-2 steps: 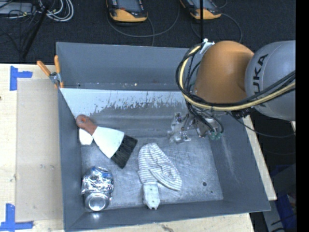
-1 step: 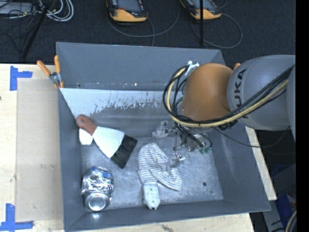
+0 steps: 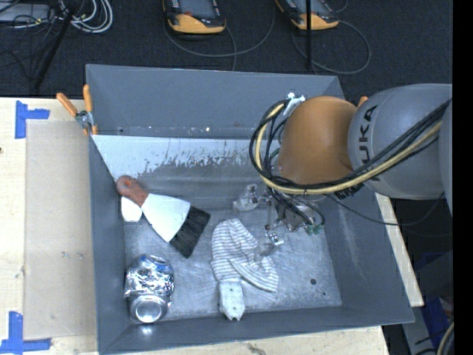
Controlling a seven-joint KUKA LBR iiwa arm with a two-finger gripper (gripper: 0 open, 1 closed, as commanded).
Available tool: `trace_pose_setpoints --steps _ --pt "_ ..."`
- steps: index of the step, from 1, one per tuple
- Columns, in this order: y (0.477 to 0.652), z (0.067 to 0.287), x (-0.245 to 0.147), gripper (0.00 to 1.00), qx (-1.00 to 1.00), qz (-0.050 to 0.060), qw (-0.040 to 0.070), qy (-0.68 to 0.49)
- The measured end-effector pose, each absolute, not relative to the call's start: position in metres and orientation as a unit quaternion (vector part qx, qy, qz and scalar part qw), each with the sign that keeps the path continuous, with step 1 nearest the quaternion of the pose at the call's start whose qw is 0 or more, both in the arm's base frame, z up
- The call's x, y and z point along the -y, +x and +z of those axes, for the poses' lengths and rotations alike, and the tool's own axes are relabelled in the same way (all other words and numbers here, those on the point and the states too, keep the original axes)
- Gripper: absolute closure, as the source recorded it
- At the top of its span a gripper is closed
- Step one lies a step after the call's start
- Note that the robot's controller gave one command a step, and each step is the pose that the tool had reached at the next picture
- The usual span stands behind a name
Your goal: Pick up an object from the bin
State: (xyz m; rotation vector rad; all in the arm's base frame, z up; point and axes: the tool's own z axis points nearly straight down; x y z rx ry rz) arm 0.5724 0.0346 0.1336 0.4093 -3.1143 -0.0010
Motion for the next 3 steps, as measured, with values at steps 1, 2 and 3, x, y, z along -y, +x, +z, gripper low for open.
trace_pose_setpoints --steps 1,2,3 --pt "0.582 0.078 -0.044 1.00 0.991 0.001 0.006 0.136" --pt "0.582 0.078 -0.044 1.00 0.991 0.001 0.006 0.136" --pt "0.573 0.253 -0.050 1.00 0.991 0.000 -0.004 0.133"
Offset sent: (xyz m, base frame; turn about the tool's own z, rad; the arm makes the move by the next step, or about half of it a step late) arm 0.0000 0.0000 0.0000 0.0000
